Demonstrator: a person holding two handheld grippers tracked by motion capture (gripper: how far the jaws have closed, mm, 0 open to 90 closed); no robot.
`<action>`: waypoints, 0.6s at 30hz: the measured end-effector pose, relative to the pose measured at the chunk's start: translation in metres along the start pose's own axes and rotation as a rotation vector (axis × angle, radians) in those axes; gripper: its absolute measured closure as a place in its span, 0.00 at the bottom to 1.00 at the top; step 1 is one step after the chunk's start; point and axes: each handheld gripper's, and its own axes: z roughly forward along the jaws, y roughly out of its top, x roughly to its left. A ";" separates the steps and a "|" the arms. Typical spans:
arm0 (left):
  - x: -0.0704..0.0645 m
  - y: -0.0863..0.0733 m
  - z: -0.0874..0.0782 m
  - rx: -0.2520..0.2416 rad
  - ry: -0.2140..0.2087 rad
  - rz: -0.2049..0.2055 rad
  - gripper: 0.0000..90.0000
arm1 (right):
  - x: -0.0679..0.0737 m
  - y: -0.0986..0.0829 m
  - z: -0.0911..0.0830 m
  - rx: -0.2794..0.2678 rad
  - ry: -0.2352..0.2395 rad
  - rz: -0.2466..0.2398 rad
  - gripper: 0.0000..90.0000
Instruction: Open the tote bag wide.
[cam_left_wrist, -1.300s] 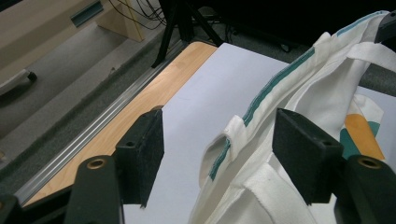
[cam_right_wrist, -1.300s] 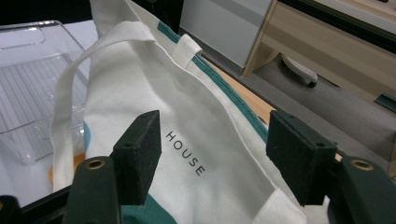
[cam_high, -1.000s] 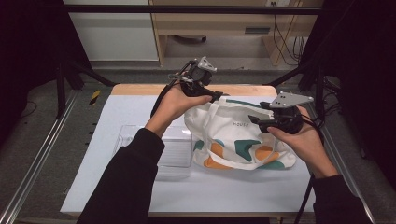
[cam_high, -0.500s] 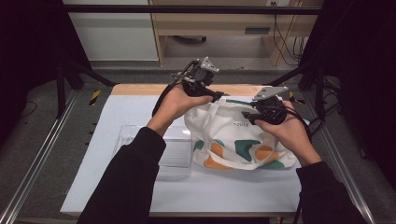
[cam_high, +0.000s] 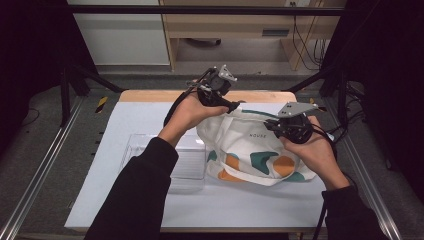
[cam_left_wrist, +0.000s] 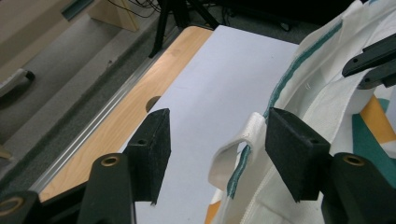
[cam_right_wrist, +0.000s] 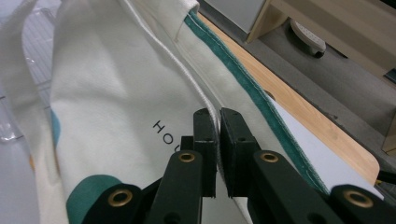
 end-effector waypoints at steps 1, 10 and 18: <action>-0.002 0.000 0.001 0.007 -0.005 0.006 0.45 | 0.001 -0.001 -0.002 0.001 0.001 0.005 0.95; -0.008 0.001 0.011 0.053 -0.031 0.021 0.46 | 0.007 -0.004 -0.007 -0.040 0.021 0.017 0.97; -0.012 0.000 0.020 0.132 -0.051 0.029 0.61 | 0.011 -0.009 -0.015 -0.069 0.042 0.020 0.98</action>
